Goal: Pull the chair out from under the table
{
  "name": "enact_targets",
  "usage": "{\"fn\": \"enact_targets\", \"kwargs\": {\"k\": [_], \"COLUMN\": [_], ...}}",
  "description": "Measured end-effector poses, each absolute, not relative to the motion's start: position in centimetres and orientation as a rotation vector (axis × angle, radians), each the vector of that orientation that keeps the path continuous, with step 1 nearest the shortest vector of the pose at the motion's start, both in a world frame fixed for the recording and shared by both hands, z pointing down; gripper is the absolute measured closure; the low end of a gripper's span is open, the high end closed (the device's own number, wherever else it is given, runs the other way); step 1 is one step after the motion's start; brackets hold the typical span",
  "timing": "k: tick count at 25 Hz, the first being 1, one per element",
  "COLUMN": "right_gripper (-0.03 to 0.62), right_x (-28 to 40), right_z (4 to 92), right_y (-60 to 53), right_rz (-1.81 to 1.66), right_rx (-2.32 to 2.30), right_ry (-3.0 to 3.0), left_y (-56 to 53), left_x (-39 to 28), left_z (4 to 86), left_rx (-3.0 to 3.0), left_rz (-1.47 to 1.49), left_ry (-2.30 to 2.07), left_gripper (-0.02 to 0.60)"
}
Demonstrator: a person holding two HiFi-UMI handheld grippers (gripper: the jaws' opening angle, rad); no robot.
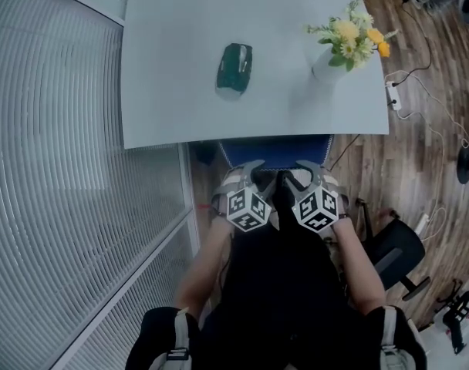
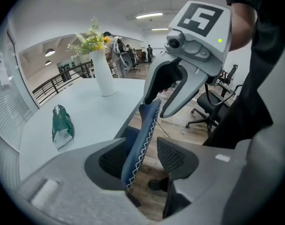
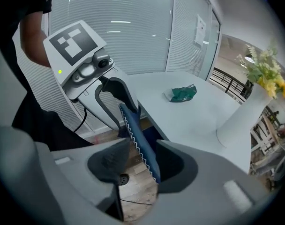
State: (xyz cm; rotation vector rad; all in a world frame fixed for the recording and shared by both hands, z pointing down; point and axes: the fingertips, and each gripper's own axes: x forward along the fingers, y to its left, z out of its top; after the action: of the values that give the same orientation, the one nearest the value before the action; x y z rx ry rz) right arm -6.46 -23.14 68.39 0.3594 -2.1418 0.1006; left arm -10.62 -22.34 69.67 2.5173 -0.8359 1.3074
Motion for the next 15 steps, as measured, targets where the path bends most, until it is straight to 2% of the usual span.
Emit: {"fn": "enact_targets", "kwargs": {"k": [15], "right_gripper": [0.429], "right_x": [-6.2], "right_z": [73.3], "right_y": [-23.5], "right_rz": [-0.23], "right_rx": [0.233], "right_ry": [-1.985], "left_y": [-22.9], "left_x": [-11.7], "left_z": [73.8], "left_rx": [2.535], "left_rz": [1.62], "left_ry": [-0.762], "left_gripper": [0.368]}}
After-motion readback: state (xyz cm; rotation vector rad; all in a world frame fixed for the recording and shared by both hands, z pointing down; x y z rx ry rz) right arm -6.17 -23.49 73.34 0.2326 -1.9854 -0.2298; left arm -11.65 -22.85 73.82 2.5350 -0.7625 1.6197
